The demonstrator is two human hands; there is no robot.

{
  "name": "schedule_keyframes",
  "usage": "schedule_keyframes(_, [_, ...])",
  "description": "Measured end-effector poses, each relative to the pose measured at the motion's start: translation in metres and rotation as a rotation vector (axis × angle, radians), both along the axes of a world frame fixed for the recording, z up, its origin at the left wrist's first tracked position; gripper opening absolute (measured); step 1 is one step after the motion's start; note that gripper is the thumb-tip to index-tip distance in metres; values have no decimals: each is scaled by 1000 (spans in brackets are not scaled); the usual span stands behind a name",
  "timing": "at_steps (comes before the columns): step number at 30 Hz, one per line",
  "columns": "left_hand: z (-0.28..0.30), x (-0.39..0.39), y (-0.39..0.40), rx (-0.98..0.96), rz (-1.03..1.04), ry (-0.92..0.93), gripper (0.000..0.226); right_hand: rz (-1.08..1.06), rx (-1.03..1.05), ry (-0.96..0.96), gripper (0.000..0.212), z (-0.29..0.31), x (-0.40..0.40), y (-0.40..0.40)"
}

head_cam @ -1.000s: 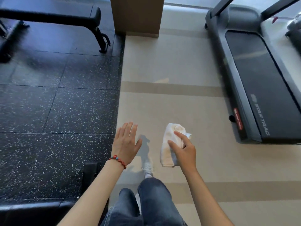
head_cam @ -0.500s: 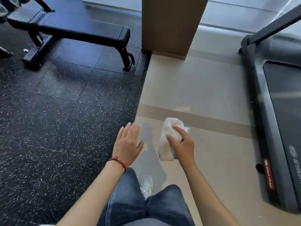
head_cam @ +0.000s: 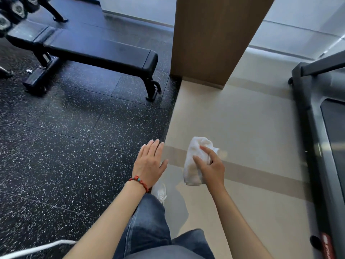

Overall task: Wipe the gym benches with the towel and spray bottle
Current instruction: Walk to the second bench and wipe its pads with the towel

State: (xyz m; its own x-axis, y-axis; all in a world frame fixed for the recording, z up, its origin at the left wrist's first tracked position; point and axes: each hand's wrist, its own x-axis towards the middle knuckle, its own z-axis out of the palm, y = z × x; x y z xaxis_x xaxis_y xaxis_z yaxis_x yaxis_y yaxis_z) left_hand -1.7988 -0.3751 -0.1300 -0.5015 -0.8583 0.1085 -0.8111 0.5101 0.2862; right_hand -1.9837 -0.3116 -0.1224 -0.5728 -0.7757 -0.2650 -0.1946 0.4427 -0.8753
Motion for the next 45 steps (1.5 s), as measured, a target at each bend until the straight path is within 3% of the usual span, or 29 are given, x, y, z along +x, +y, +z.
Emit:
schedule_keyframes(29, [8,-74,-410,23,204,-57,52,276,-37,40,37,-10,-80,-459])
schedule_keyframes(38, [-2,-46,-528,56,208,-62,52,283,-10,45,36,-24,-55,-566])
schedule_keyframes(45, [-18,2,-660,99,82,-61,52,118,51,8,35,-44,-6,-674])
